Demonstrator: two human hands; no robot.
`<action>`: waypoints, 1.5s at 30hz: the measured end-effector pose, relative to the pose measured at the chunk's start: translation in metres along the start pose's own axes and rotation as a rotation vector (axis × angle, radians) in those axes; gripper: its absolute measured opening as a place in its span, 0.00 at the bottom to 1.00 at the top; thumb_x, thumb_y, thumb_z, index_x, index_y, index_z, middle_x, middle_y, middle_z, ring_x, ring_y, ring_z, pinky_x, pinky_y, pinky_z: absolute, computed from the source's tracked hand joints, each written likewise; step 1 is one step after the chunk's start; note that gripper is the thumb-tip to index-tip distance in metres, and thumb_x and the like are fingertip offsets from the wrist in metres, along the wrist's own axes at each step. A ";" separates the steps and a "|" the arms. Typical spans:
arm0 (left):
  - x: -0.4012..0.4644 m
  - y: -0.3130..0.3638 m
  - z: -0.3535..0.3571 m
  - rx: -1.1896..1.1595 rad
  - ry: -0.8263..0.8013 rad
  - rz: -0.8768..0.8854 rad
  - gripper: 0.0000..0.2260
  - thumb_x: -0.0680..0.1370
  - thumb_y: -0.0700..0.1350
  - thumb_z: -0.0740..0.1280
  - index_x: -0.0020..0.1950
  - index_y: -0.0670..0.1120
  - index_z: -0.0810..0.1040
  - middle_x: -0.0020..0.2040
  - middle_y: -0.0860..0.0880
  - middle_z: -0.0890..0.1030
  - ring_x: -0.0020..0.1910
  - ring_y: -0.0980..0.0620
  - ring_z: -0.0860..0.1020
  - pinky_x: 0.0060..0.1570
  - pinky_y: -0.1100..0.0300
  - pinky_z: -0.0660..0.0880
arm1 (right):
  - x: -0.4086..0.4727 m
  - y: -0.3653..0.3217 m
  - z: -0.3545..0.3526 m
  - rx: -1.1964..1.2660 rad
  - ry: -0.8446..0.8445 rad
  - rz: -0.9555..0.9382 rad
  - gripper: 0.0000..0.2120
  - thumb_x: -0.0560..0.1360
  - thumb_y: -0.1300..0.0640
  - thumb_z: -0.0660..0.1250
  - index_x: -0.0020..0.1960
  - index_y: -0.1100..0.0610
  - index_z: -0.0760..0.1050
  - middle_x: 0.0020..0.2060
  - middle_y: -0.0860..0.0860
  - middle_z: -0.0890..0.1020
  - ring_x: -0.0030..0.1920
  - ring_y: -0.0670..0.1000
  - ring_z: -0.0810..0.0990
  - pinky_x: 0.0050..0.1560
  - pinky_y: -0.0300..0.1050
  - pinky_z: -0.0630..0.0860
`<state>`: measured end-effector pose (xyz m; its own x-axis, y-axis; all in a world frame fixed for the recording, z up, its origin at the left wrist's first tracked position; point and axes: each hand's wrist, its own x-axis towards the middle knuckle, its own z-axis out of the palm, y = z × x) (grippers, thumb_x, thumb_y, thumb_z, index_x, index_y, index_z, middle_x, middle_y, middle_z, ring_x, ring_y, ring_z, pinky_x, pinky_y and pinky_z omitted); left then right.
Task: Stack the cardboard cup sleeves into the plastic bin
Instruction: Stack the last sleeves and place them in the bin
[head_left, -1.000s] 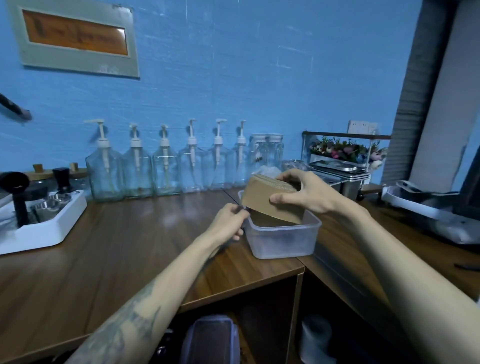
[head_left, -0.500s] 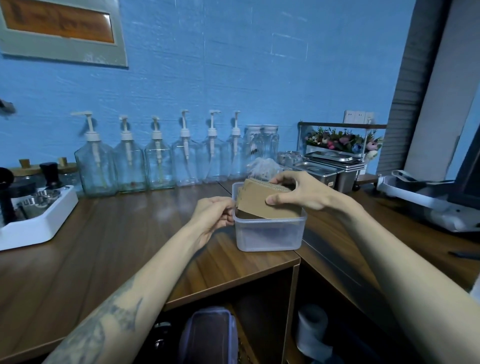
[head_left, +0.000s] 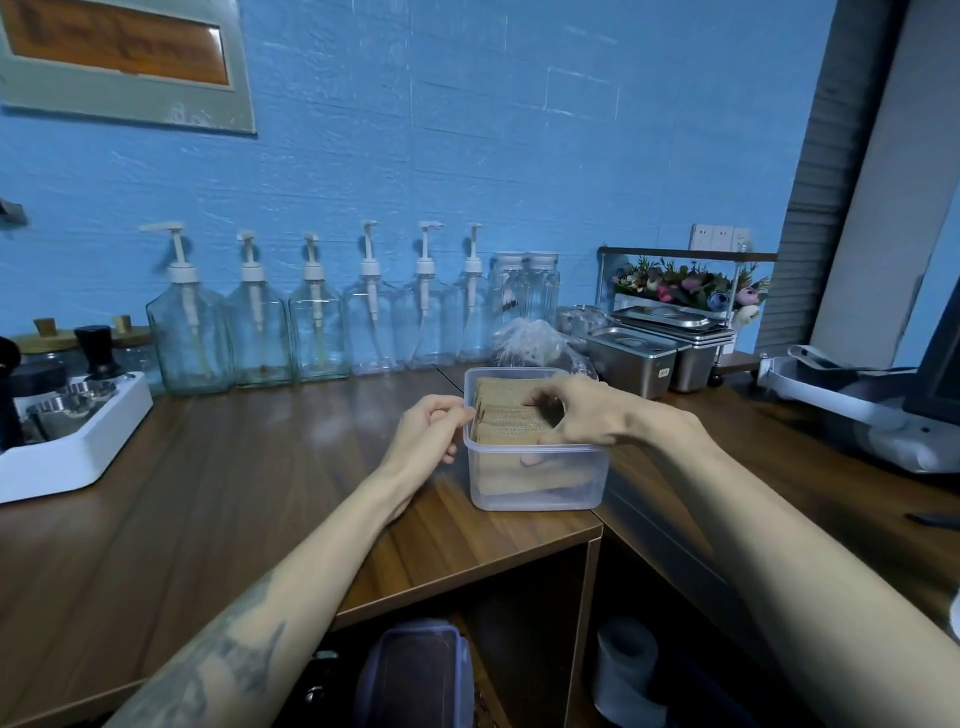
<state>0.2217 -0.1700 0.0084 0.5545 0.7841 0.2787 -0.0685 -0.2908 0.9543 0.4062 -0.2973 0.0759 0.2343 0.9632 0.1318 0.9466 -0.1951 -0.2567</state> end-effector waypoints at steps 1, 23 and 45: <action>0.000 -0.001 0.000 0.014 0.008 0.010 0.11 0.76 0.50 0.69 0.58 0.50 0.78 0.40 0.51 0.80 0.38 0.53 0.77 0.38 0.58 0.75 | -0.001 0.000 -0.001 -0.045 0.009 0.003 0.44 0.58 0.31 0.77 0.68 0.49 0.73 0.55 0.45 0.73 0.58 0.49 0.73 0.63 0.48 0.70; -0.007 0.007 -0.014 0.253 0.075 0.113 0.09 0.80 0.52 0.64 0.57 0.52 0.79 0.57 0.50 0.80 0.55 0.52 0.78 0.63 0.51 0.74 | -0.009 -0.019 -0.010 0.210 0.139 -0.054 0.34 0.71 0.33 0.69 0.69 0.52 0.75 0.65 0.48 0.79 0.63 0.45 0.76 0.62 0.40 0.69; -0.089 0.012 -0.225 1.286 0.197 0.054 0.18 0.80 0.56 0.60 0.68 0.51 0.72 0.66 0.51 0.71 0.65 0.49 0.71 0.63 0.50 0.70 | 0.052 -0.214 0.125 0.044 0.166 -0.349 0.23 0.79 0.40 0.61 0.70 0.50 0.71 0.66 0.50 0.71 0.67 0.56 0.71 0.62 0.54 0.71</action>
<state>-0.0151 -0.1195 0.0193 0.4380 0.7899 0.4292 0.8130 -0.5518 0.1857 0.1884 -0.1826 0.0175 -0.0638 0.9266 0.3706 0.9662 0.1503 -0.2094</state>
